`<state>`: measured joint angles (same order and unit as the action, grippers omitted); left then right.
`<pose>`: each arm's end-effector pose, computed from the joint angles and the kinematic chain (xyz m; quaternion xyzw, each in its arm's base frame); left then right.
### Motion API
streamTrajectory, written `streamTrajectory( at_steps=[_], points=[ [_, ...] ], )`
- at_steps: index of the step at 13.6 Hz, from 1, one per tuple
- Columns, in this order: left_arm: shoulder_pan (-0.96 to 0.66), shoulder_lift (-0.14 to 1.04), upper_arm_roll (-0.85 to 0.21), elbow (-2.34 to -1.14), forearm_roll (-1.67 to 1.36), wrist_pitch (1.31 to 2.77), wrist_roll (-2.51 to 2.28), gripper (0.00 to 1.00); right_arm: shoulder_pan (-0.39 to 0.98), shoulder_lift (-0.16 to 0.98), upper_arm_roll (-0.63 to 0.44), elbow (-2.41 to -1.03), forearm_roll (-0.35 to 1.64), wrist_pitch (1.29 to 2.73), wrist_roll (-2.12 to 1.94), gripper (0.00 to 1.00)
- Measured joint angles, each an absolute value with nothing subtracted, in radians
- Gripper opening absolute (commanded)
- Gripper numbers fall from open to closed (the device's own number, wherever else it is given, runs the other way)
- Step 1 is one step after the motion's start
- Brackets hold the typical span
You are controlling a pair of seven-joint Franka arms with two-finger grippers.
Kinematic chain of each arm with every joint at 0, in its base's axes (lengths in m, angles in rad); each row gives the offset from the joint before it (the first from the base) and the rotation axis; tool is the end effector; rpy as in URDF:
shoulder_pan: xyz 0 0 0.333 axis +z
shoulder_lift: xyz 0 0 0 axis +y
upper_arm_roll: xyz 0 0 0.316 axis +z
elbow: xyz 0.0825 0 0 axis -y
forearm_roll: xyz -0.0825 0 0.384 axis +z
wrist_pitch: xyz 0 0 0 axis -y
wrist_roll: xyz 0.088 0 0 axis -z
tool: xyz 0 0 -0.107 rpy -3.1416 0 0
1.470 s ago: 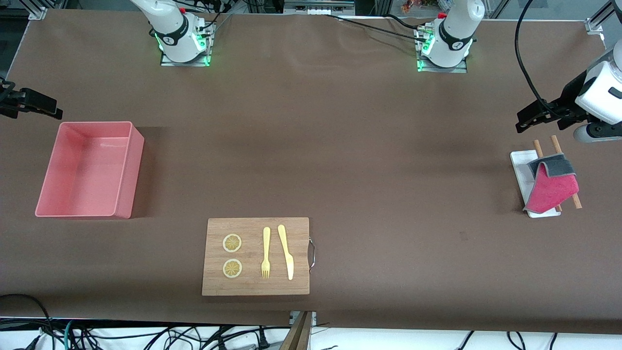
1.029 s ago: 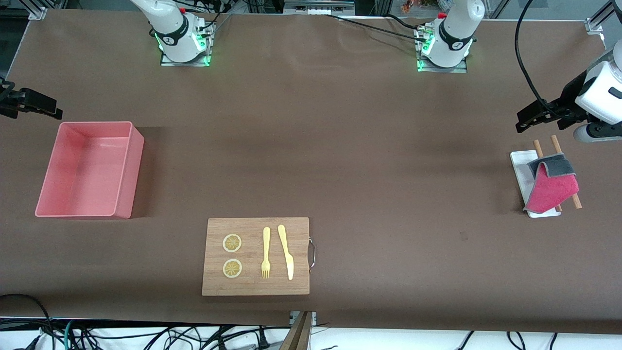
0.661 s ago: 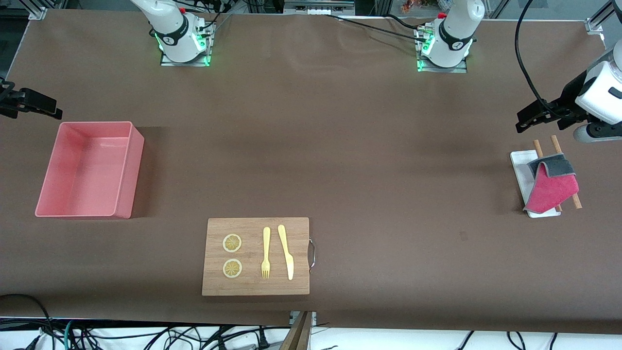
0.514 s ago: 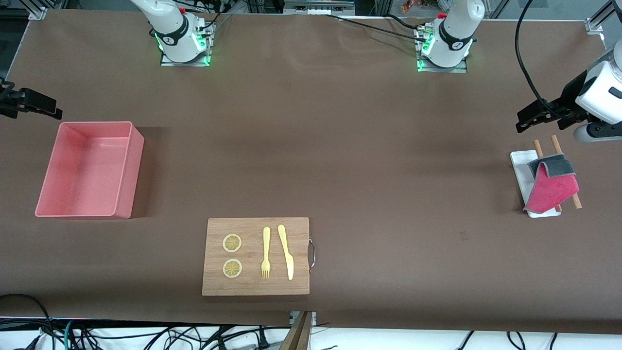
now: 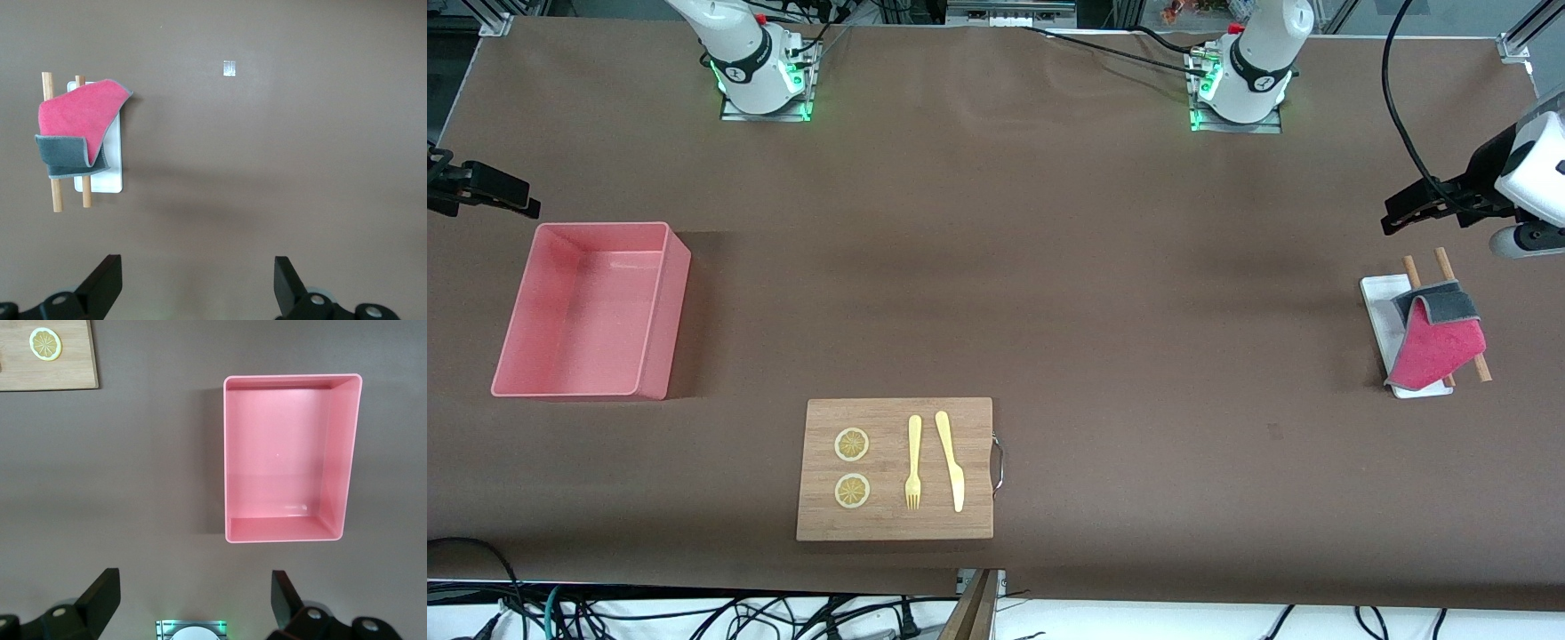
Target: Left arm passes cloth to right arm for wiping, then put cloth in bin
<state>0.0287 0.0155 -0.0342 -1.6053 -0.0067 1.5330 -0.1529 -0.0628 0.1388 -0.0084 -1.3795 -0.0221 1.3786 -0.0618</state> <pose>0.5533 -0.0036 0.5966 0.9963 0.0736 -0.0440 0.0001 0.5752 -0.0433 0.6189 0.9975 -0.0060 -0.0704 0.0069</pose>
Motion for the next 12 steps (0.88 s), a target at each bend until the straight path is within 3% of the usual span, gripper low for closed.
streamTrajectory(
  at_steps=[8, 12],
  points=[
    [0.047, 0.029, -0.031, -1.606, -0.007, 1.526, -0.153, 1.00, -0.063, 0.139, -0.009, -1.379, -0.022, 1.379, -0.062, 1.00],
    [0.133, 0.143, -0.027, -1.610, 0.027, 1.570, -0.152, 1.00, -0.063, 0.139, -0.009, -1.379, -0.022, 1.379, -0.062, 1.00]
  ],
)
